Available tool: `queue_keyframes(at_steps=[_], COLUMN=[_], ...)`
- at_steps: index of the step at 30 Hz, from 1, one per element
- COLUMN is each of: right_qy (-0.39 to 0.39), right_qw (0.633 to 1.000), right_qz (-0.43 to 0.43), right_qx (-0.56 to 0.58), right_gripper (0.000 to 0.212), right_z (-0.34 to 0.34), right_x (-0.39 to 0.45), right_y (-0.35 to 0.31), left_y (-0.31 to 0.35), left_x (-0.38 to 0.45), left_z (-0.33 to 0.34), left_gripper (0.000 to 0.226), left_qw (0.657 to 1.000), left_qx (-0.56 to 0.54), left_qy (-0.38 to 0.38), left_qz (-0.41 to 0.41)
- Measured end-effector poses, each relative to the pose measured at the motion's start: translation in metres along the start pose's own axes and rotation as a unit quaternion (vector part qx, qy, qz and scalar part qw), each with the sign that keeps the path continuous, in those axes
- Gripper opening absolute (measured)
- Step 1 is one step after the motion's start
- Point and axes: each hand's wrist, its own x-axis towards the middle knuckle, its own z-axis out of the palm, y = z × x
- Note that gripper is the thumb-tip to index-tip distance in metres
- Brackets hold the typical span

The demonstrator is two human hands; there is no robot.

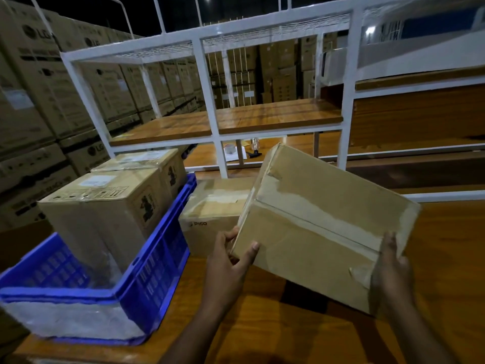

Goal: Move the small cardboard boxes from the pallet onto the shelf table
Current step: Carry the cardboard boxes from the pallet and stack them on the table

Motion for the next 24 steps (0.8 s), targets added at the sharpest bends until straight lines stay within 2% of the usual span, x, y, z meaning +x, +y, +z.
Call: queue_keyframes(at_steps=[2,5,9,13,20,24], right_qy=[0.016,0.015,-0.047,-0.156,-0.294,-0.354], right_qw=[1.000,0.999,0.995,0.978,0.938,0.918], right_qz=[-0.001,-0.020,-0.083,-0.119,-0.176,-0.173], right_qx=[-0.026,-0.031,0.034,0.068,0.042,0.034], right_gripper=[0.084,0.079,0.062,0.042,0.063,0.065], right_z=[0.002,0.005,0.009,0.031,0.122,0.169], right_x=[0.010,0.021,0.035,0.043,0.047,0.041], right_y=[-0.003,-0.021,-0.065,-0.114,-0.134,-0.124], left_y=[0.007,0.013,0.018,0.022,0.000,-0.032], left_x=[0.009,0.027,0.059,0.095,0.146,0.167], left_z=[0.001,0.004,-0.001,-0.017,-0.058,-0.079], left_gripper=[0.057,0.060,0.066,0.077,0.062,0.068], left_qw=[1.000,0.998,0.995,0.987,0.979,0.973], left_qx=[-0.007,-0.018,0.002,0.022,-0.038,-0.007], left_qy=[-0.019,-0.028,-0.010,0.051,0.161,0.221], left_qz=[0.018,0.046,0.104,0.151,0.120,0.071])
